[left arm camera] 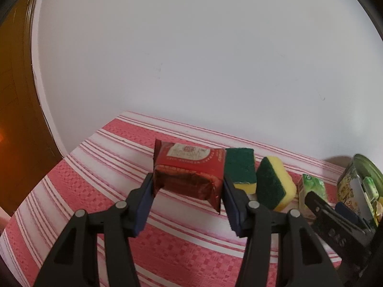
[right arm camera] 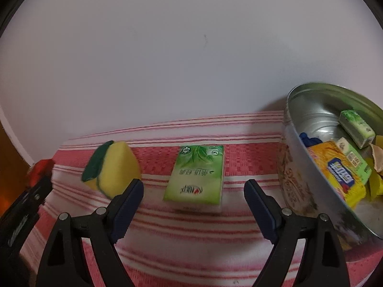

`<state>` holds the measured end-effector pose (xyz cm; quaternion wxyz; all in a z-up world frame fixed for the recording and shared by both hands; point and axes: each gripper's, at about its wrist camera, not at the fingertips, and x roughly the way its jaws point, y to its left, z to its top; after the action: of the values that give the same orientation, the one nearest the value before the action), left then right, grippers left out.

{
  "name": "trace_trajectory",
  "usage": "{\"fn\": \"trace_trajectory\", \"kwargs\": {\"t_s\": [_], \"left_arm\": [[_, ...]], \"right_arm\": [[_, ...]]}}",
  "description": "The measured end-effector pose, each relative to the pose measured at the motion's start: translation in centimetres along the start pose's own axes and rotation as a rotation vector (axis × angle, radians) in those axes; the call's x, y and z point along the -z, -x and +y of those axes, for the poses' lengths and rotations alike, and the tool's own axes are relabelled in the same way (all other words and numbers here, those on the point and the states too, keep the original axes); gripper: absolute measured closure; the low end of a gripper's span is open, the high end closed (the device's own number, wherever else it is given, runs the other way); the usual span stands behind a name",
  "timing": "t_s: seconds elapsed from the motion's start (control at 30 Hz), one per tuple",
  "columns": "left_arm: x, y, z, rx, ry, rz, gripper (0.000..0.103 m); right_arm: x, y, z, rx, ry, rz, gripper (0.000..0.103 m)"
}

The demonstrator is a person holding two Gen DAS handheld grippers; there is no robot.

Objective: Organize objects
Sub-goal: 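Grasp the red snack packet with the left gripper while the right grasps a green tissue pack, then lift the red packet and tissue pack and carry them toward the tin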

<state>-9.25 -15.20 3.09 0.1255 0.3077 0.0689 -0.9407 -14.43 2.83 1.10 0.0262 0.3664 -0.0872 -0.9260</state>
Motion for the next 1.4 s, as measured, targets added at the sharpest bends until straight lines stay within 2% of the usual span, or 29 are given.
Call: {"fn": "trace_trajectory", "kwargs": {"t_s": [0.07,0.2,0.33,0.47,0.6,0.7,1.13,1.4], "left_arm": [[0.2,0.0,-0.1,-0.013,-0.012,-0.002,0.049],[0.3,-0.7,-0.2,-0.05,-0.034,-0.01,0.049],[0.4,-0.7,-0.2,-0.061,-0.044,-0.019,0.049],[0.3,-0.4,-0.2,-0.069,-0.054,-0.034,0.049],[0.4,0.0,-0.3,-0.071,-0.062,-0.051,0.049],[0.7,-0.1,-0.4,-0.07,-0.066,-0.052,0.049],[1.6,0.7,-1.1,-0.065,-0.093,-0.086,0.049],[2.1,1.6,-2.1,-0.052,-0.098,-0.1,0.049]], "right_arm": [[-0.2,-0.9,0.1,0.014,-0.006,0.035,0.015],[-0.4,-2.6,0.6,0.041,0.013,0.112,0.032],[-0.5,-2.9,1.5,0.084,0.063,0.116,0.042],[-0.4,-2.6,0.6,0.043,0.032,0.105,0.045],[0.0,-1.2,-0.9,-0.025,-0.025,0.057,0.046],[0.5,0.6,-1.4,-0.036,-0.029,0.002,0.046],[3.2,8.2,-2.3,0.0,0.103,-0.245,0.046],[4.3,10.1,-1.8,0.016,0.153,-0.298,0.046]]}}
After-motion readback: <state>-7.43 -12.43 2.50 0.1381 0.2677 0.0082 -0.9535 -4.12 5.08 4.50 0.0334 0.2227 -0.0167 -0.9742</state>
